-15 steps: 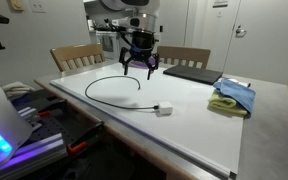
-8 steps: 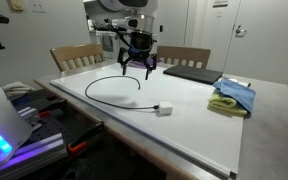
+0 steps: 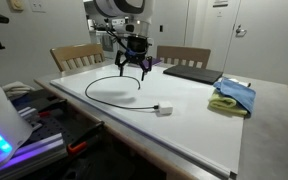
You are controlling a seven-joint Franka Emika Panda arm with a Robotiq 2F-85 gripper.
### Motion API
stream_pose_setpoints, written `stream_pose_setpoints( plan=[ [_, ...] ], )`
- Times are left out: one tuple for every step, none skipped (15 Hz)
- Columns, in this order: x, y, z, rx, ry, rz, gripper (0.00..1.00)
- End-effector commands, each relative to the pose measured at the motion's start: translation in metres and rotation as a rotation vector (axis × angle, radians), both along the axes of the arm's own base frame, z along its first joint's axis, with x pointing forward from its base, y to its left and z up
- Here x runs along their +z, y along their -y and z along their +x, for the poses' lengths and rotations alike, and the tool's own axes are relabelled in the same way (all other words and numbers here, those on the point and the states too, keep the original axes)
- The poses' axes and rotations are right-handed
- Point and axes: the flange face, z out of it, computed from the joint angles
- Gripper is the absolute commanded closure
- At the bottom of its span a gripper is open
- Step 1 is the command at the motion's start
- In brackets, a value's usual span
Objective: Move both ends of the charger to opposite sides
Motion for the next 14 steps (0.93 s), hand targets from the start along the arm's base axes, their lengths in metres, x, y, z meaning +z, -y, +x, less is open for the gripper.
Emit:
stream_pose_setpoints(
  plan=[
    [-0.015, -0.004, 0.016, -0.005, 0.032, -0.018, 0.00],
    [-0.019, -0.006, 0.018, -0.009, 0.042, -0.027, 0.00],
    [-0.024, -0.007, 0.021, -0.012, 0.048, -0.041, 0.00],
    [-0.026, -0.008, 0.023, -0.015, 0.050, -0.049, 0.00],
    [-0.031, -0.009, 0.025, -0.016, 0.052, -0.054, 0.00],
    [-0.032, -0.011, 0.027, -0.020, 0.049, -0.058, 0.00],
    [-0.039, -0.013, 0.030, -0.022, 0.047, -0.060, 0.00],
    [-0.041, -0.014, 0.033, -0.023, 0.044, -0.060, 0.00],
    [-0.044, -0.016, 0.036, -0.023, 0.041, -0.062, 0.00],
    [-0.045, -0.017, 0.039, -0.023, 0.038, -0.064, 0.00],
    [-0.048, -0.019, 0.042, -0.024, 0.036, -0.069, 0.00],
    [-0.050, -0.020, 0.046, -0.028, 0.037, -0.077, 0.00],
    [-0.051, -0.022, 0.049, -0.030, 0.036, -0.078, 0.00],
    [-0.053, -0.024, 0.052, -0.034, 0.036, -0.084, 0.00]
  ],
)
